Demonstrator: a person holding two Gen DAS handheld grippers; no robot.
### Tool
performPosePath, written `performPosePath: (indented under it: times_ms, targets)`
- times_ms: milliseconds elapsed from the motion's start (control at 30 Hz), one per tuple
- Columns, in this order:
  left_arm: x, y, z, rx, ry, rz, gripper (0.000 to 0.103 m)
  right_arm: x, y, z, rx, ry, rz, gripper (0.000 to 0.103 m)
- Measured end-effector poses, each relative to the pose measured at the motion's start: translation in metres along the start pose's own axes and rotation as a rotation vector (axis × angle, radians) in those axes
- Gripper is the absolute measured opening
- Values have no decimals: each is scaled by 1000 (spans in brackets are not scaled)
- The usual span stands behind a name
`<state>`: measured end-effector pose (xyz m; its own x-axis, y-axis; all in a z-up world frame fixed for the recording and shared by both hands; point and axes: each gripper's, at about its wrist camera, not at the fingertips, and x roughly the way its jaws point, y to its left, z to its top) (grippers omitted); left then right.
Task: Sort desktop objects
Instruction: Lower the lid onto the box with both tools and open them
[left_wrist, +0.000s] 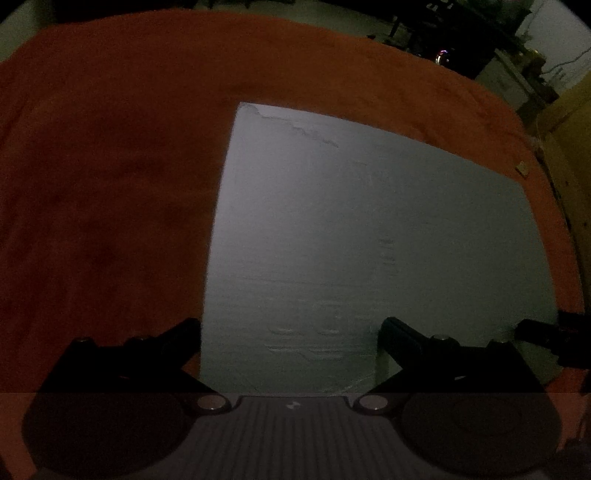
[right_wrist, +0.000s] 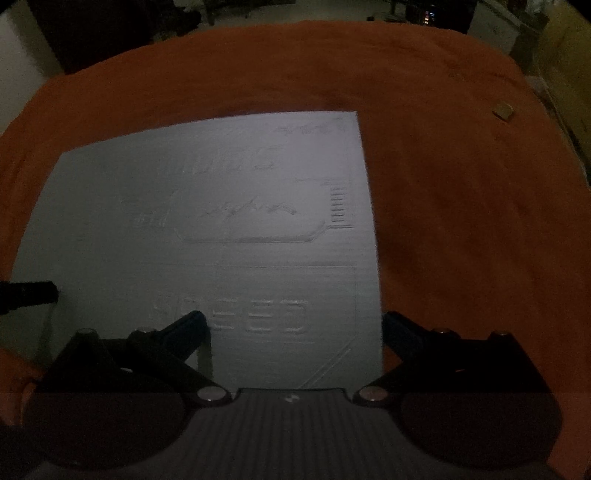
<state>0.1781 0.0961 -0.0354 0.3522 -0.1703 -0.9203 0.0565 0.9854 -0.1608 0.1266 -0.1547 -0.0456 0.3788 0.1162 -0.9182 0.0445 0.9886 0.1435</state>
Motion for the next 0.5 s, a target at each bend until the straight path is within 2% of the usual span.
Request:
performPosePath:
  times_ms: [133,267,367,500]
  targets:
    - [-31,-13,-11,10,-119,38,102,-18,3,0,84,-46,13,103]
    - [-56,-28,-20,7,-158,-29,102,-47,13,-3,98,-106,49,103]
    - [-72,-31,-31,24,-233,-94,102,-66,22,-12,83,-156,62,103]
    - [-91,-33,-40,-3,-320,-62,102,-85,34,-28,20,-260,10,103]
